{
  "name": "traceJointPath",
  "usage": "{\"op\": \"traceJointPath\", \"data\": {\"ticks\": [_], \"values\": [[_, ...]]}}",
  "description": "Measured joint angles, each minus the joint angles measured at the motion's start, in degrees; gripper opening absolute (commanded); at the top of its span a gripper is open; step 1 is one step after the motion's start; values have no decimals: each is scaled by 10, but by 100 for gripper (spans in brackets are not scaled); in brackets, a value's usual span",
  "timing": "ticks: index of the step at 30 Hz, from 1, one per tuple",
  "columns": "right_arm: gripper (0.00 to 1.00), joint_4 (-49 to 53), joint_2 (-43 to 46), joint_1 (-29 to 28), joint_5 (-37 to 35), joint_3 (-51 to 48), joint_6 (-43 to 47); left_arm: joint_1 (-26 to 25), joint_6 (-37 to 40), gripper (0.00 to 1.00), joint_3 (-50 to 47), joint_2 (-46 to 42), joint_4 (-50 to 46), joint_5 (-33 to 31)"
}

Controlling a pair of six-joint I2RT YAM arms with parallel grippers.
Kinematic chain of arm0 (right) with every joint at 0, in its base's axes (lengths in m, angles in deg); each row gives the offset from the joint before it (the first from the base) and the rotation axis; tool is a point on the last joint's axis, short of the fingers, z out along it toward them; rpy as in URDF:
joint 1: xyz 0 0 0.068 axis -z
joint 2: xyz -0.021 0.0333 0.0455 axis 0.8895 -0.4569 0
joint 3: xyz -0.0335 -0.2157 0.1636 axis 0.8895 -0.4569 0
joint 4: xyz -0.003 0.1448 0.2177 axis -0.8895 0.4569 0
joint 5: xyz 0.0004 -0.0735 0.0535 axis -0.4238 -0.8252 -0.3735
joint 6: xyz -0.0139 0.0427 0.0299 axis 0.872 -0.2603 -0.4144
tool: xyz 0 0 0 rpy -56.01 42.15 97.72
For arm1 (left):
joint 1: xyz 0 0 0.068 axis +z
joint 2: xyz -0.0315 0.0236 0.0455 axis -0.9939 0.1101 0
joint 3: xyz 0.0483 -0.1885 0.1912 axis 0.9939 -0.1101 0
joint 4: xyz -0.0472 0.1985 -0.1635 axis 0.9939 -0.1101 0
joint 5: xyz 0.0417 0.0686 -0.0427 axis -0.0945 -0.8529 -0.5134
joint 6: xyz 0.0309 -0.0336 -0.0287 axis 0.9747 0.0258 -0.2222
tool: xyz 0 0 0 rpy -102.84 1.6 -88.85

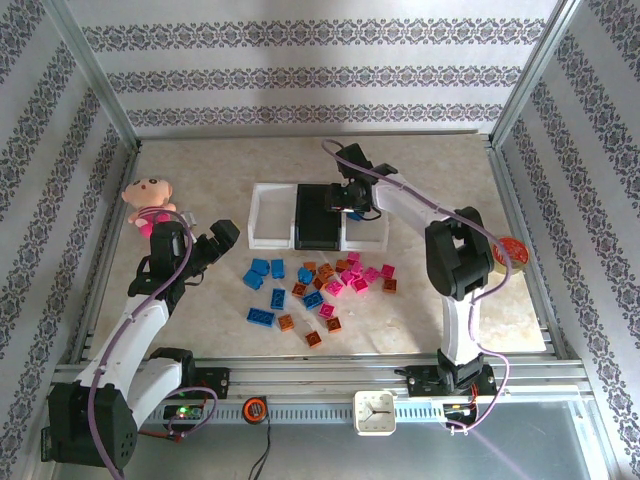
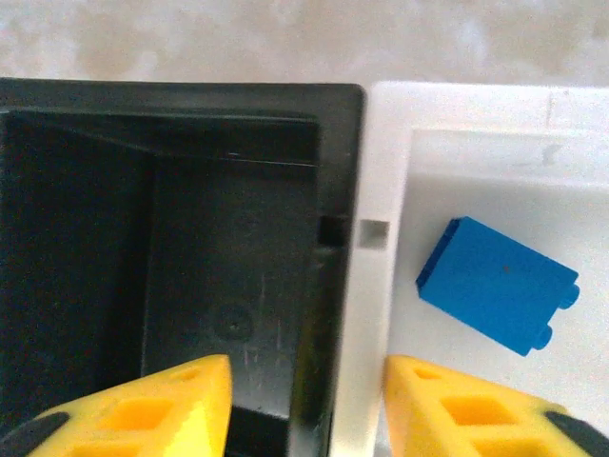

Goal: Sort the legos into containers by color
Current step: Move the container to the top-center of the table.

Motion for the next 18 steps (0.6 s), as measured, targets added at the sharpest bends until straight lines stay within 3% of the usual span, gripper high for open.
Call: {"op": "traceJointPath", "data": {"ticks": [9,18], "values": [[20,22,-38,0,-15,47,-9,0,0,100,3,0,-6,2],[16,37,-71,0,-17,99,-14,0,2,100,7,-1,-15,4]]}}
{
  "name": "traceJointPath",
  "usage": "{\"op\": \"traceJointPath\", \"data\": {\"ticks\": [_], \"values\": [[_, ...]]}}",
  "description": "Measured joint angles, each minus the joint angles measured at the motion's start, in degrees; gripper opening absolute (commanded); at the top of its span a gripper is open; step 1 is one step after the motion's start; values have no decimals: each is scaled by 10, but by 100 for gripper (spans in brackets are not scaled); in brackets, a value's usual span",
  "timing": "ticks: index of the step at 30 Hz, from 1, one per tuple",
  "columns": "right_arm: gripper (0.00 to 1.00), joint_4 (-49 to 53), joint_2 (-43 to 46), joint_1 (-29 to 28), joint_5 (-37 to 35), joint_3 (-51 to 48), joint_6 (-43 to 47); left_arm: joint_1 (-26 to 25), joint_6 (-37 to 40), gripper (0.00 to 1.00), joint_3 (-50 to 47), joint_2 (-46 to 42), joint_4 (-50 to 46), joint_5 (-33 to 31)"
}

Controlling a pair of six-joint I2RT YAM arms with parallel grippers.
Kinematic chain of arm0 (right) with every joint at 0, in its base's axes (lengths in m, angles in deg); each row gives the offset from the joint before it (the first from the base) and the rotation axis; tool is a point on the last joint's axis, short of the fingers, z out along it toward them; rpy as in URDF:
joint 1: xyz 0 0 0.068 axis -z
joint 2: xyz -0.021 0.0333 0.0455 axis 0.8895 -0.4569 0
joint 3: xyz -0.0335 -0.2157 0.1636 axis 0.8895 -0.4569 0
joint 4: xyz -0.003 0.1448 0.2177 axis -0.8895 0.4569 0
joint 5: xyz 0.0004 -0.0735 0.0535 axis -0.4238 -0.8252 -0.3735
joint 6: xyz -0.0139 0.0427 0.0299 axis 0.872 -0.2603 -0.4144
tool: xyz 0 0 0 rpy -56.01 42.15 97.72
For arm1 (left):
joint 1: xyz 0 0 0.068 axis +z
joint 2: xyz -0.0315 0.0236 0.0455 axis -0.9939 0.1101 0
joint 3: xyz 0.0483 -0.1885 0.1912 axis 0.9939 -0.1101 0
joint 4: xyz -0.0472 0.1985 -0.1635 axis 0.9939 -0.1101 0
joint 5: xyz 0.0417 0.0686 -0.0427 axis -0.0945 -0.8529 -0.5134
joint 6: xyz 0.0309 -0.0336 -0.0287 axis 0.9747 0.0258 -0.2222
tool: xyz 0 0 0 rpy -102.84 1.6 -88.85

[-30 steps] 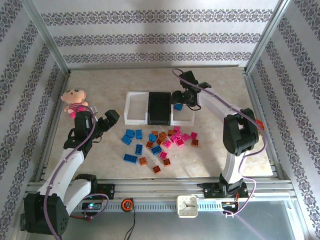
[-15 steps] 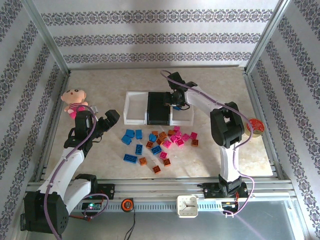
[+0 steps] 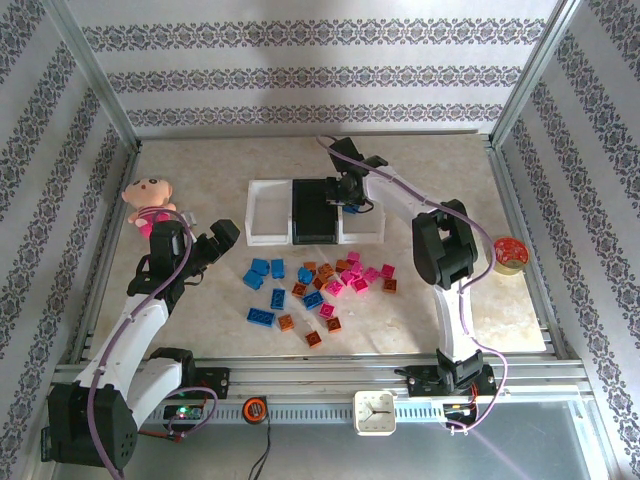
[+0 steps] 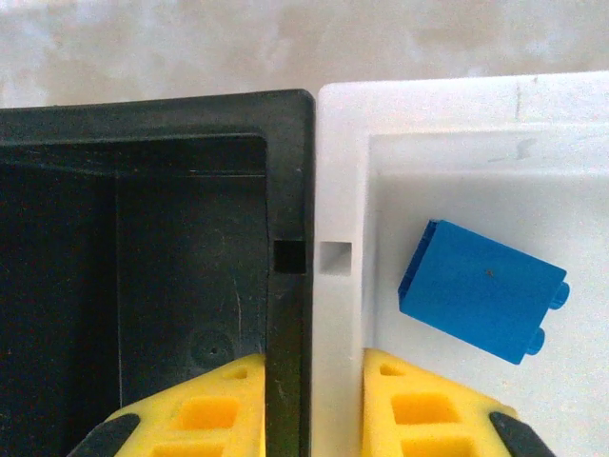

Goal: Sort the legos into containers by color
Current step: Move the container to the top-center of the table, then pick up the lego from the center of the table.

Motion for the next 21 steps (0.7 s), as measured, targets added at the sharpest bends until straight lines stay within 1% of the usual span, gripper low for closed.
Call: {"op": "traceJointPath", "data": {"ticks": [2,3,5,7,9,11,15,16,18,21], "values": [[18,0,-5,0,0,8,-1,0,1,99,0,-2,-6,0],[22,0,-8,0,0,12,-2,0,2,99,1,-2,-10,0],[33,0,-12,0,0,18,-3,0,4,97,3,-3,-20,-2],[42,0,-13,0,1,19,-7,0,9,93,7,-3,-33,-7],[47,-7,-9,0,1,13,-5,-6,18,89,12,-3,-51,-14],[50,-28,11,0,3,-17,-5,-35,33,88,22,-1,-78,-39],[53,-56,91,-1,10,-118,-5,-158,64,86,49,24,-130,-122],[53,-62,112,-1,11,-139,-5,-180,69,86,50,33,-135,-137],[54,-76,152,-3,12,-177,-5,-205,76,86,49,56,-148,-164],[54,-100,208,-4,21,-233,-9,-210,86,86,45,95,-150,-197]]}}
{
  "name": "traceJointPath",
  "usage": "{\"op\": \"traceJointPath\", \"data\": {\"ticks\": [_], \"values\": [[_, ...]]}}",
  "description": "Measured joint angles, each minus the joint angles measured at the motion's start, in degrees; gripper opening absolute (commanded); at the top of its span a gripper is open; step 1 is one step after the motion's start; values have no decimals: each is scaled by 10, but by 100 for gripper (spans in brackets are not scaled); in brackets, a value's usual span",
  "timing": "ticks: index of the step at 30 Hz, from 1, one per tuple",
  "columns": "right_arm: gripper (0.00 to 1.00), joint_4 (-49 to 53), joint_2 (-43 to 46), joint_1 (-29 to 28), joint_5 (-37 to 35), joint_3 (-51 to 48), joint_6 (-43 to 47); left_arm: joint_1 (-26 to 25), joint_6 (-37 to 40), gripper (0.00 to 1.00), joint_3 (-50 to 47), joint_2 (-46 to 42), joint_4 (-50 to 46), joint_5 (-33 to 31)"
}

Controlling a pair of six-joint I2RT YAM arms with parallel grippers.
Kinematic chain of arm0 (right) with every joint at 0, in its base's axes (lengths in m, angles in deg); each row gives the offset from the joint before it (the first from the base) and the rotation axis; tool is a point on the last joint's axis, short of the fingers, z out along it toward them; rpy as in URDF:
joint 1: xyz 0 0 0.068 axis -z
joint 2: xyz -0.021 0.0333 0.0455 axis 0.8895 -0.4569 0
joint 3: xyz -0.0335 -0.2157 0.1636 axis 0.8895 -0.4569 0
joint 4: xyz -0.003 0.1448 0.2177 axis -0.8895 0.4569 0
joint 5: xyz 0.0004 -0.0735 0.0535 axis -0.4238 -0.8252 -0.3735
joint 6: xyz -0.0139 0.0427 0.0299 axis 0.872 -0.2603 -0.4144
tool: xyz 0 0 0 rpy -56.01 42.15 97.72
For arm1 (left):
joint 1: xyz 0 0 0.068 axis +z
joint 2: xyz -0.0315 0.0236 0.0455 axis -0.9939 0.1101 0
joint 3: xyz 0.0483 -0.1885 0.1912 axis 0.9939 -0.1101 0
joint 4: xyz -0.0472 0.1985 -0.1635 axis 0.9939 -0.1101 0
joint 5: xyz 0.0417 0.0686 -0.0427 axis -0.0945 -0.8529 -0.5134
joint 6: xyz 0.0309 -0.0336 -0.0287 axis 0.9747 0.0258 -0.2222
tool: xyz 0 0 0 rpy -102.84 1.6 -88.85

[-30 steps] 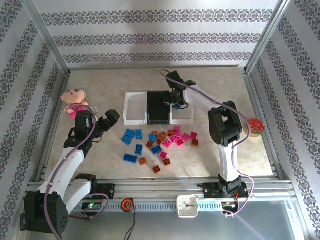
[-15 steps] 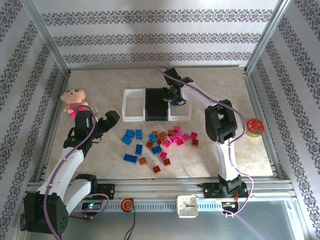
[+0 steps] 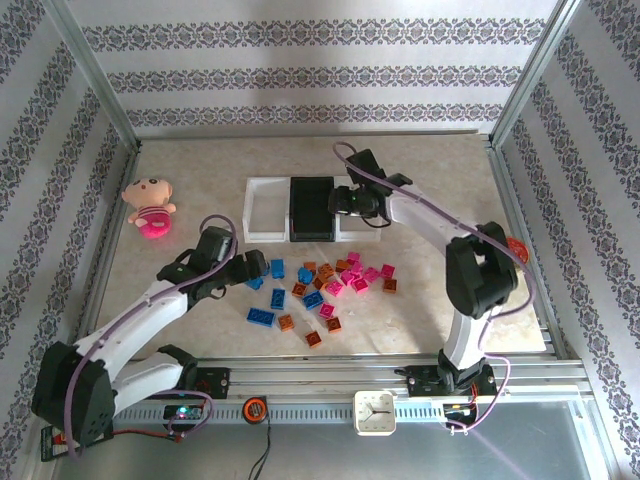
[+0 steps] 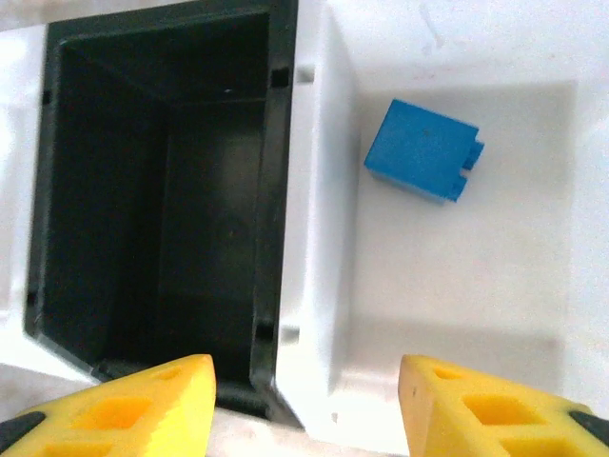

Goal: Sort the legos into containers by color
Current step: Pick up the lego from the center of the table.

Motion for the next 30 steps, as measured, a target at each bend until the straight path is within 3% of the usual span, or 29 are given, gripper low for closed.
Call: {"op": "traceJointPath", "data": {"ticks": [6,9,13,18,21,24,30], "values": [[54,-29,65,0,10,-75,-11,-8,37,74,12,100,11,-35],[54,-34,88,1,10,-96,-17,-18,50,72,30,150,16,-41],[55,-40,117,4,11,-112,-22,-34,54,69,32,172,32,-52],[55,-48,135,9,12,-121,-26,-43,61,56,32,187,65,-53],[56,-51,136,13,13,-125,-30,-45,61,57,32,188,72,-54],[57,-53,139,17,14,-134,-34,-46,60,66,30,186,71,-57],[57,-56,144,25,14,-141,-36,-53,61,58,10,169,62,-67]]}}
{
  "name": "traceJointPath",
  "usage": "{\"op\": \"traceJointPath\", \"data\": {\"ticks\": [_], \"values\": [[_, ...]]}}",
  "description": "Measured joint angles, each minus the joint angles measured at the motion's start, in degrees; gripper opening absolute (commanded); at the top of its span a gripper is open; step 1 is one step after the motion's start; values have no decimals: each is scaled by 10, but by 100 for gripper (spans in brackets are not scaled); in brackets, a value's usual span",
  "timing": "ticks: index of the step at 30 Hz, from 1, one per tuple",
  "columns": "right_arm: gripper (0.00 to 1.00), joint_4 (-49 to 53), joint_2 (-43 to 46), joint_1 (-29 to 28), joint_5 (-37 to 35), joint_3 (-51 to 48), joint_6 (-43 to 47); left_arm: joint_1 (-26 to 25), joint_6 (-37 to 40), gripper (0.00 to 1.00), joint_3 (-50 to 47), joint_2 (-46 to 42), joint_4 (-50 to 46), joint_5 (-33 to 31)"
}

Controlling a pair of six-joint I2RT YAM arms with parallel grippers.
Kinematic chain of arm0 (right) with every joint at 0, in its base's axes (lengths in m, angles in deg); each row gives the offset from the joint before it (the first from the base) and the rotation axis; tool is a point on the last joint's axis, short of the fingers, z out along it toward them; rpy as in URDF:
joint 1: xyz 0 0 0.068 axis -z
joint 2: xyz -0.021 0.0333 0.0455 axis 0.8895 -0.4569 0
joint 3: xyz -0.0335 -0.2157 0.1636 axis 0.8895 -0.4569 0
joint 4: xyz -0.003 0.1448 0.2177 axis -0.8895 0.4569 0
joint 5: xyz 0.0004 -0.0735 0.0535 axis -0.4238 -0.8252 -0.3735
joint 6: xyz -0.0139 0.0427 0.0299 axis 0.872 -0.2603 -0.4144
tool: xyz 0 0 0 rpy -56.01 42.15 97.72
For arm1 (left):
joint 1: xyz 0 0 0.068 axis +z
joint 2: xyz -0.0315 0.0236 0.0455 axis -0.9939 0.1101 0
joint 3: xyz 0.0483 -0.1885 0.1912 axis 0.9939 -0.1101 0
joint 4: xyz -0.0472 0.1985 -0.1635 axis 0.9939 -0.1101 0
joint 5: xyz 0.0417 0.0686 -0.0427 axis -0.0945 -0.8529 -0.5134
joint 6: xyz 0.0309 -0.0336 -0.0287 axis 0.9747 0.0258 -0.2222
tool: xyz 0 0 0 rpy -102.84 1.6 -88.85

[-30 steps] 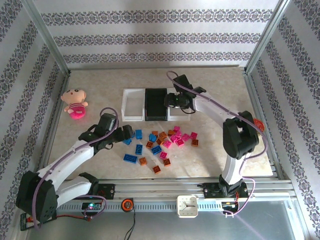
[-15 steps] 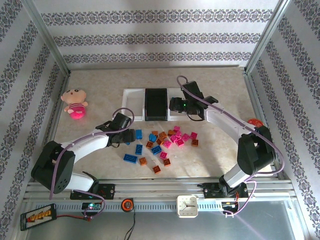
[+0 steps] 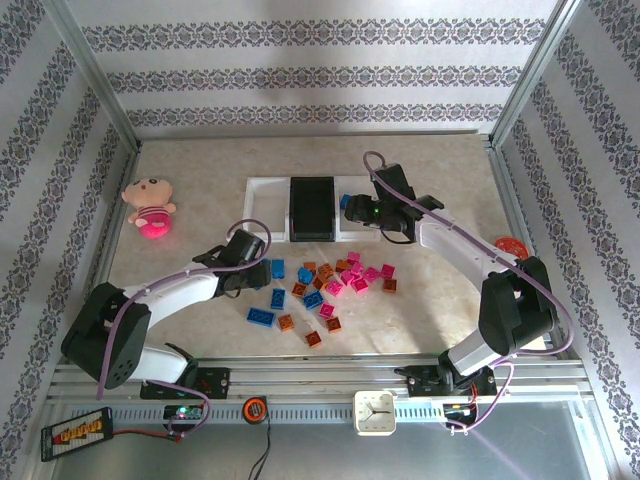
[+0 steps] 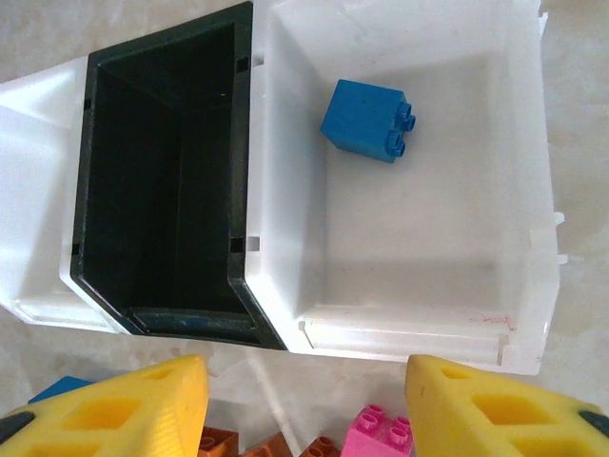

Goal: Sort the legos into containers by color
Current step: Pick up the lego from the center of the table, then place the lego in the container.

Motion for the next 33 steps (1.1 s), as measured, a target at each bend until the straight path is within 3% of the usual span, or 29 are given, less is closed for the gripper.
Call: {"op": "traceJointPath", "data": {"ticks": [6,14,19,25,33], "values": [[58,-4,3,3,0,-2,0,-7,0,58,-4,11,-8,-5],[58,-3,4,11,2,-7,0,-16,0,39,-2,19,-20,-12],[58,-8,17,22,5,-24,-2,-27,0,35,21,-18,-70,-12],[58,-11,78,41,5,-78,-3,-72,12,34,186,-10,-103,0],[58,8,177,60,-6,-173,-2,-104,28,33,466,240,-63,71]]}}
